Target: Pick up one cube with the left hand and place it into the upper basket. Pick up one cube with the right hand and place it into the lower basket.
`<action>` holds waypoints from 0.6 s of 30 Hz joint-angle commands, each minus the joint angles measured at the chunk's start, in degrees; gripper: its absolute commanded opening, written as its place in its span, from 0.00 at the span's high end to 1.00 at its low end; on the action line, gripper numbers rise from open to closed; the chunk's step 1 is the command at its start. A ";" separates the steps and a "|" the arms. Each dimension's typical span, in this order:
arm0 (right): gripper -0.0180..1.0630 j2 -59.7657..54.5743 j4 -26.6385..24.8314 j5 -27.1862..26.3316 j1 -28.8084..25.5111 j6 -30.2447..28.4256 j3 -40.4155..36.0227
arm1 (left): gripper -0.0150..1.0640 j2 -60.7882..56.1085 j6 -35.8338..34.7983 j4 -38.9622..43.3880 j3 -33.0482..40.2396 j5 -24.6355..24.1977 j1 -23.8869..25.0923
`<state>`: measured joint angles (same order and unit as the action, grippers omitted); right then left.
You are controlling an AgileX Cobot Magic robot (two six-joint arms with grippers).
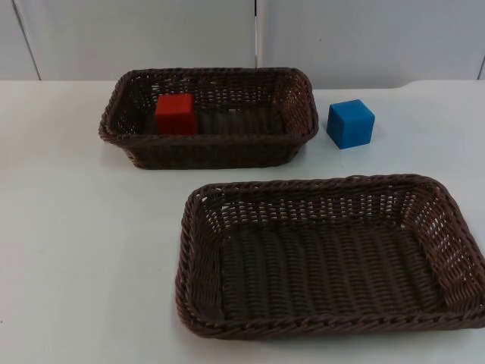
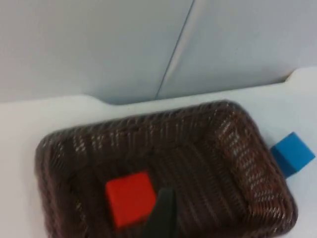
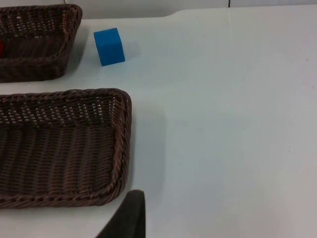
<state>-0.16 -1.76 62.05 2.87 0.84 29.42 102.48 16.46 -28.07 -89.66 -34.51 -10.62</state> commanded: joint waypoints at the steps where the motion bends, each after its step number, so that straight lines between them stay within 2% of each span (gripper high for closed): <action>1: 0.01 0.16 0.30 -0.34 -0.33 -0.45 0.09 | 0.24 -3.60 -0.46 0.92 4.18 2.40 -0.13; 8: 0.01 0.16 0.30 -0.34 -0.33 -0.45 0.09 | 0.24 -13.57 -0.46 1.90 16.48 5.78 -0.13; 18: 0.01 0.16 0.30 -0.34 -0.33 -0.52 0.09 | 0.24 -25.79 -0.46 2.32 25.23 5.67 -0.13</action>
<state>-0.16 -1.76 62.05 2.87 0.56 29.42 80.65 16.46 -25.93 -66.57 -29.47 -10.62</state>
